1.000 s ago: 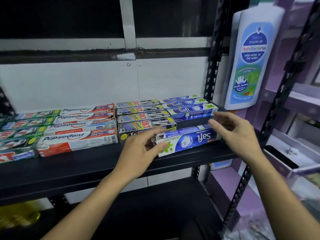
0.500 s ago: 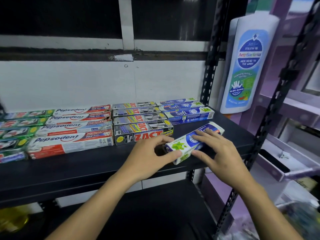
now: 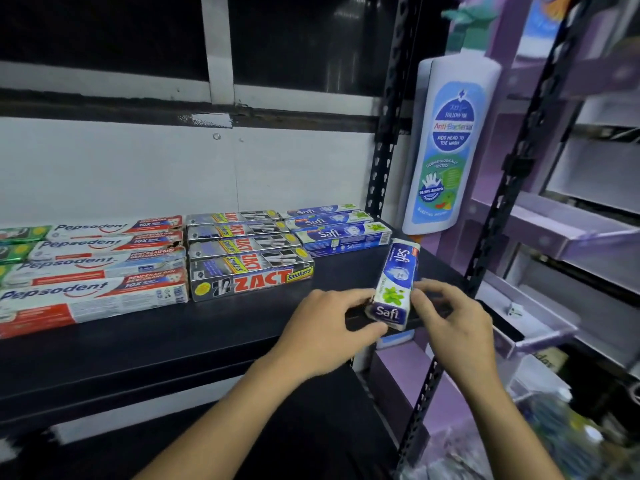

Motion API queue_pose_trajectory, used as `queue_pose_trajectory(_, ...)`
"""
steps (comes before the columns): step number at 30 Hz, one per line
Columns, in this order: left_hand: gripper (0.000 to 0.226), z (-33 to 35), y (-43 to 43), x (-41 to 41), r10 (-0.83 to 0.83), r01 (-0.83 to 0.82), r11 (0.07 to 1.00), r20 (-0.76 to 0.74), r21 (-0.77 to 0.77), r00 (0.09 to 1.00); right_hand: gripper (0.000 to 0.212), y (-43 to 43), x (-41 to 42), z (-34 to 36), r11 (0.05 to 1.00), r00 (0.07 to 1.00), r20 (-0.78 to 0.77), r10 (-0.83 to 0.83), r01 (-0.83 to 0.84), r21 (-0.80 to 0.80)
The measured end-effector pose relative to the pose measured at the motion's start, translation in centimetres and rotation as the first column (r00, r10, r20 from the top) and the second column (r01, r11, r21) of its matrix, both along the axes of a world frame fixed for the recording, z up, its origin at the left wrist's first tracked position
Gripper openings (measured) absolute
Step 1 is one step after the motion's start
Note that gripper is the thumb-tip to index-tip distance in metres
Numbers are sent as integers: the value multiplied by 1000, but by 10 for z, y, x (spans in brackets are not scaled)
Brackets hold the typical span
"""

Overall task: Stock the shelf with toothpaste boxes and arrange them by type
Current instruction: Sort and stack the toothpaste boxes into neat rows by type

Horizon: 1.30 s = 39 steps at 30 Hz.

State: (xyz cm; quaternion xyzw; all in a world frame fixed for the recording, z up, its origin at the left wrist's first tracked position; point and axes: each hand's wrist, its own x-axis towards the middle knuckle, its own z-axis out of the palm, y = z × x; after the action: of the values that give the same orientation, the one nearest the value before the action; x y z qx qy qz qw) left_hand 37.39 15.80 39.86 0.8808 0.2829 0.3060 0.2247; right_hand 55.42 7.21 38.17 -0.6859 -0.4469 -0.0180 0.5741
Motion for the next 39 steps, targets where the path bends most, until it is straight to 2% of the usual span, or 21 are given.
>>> queue_pose_trajectory(2, 54, 5, 9, -7, 2, -1, 1000, -44, 25, 999, 6, -6, -7, 1, 999, 996, -79, 42, -42, 7)
queue_pose_trajectory(4, 50, 10, 22, -20, 46, -38, 994, -75, 103, 996, 20, -7, -18, 1, 999, 995, -90, 48, -50, -20)
queue_pose_trajectory(8, 48, 24, 54, -45, 260, -214, 908, -84, 360, 962, 65, 1, -33, -10, 994, 997, 74, -33, 40, -97)
queue_pose_trajectory(11, 49, 27, 74, -61, 373, -293, 828, -80, 478, 925, 78, 12, -44, -16, 982, 965, 239, -109, 141, -122)
queue_pose_trajectory(13, 49, 21, 80, -72, 407, -326, 804, -60, 497, 912, 76, 19, -50, -18, 971, 942, 288, -171, 210, -111)
queue_pose_trajectory(16, 53, 12, 81, -78, 439, -346, 812, -102, 470, 893, 65, 22, -47, -19, 980, 957, 232, -174, 191, -50)
queue_pose_trajectory(21, 53, 5, 85, -76, 438, -342, 846, -168, 410, 883, 51, 1, -28, -24, 1000, 983, 181, 15, -15, -1)
queue_pose_trajectory(24, 53, 3, 87, -77, 442, -348, 843, -161, 410, 882, 49, -14, -11, -21, 991, 988, 84, 129, -125, -48)
queue_pose_trajectory(30, 50, 4, 84, -76, 454, -362, 842, -164, 401, 876, 46, -13, -2, -28, 999, 999, -5, -34, 34, 40)
queue_pose_trajectory(32, 49, 4, 85, -76, 454, -364, 842, -158, 399, 877, 42, -9, -4, -31, 996, 998, 11, -54, 53, 75)
queue_pose_trajectory(34, 48, 3, 85, -76, 452, -363, 842, -155, 399, 878, 41, -8, -4, -33, 994, 998, 16, -52, 51, 98)
queue_pose_trajectory(39, 48, 2, 87, -78, 444, -360, 845, -143, 395, 885, 43, -8, -2, -37, 988, 996, -88, 3, 11, 155)
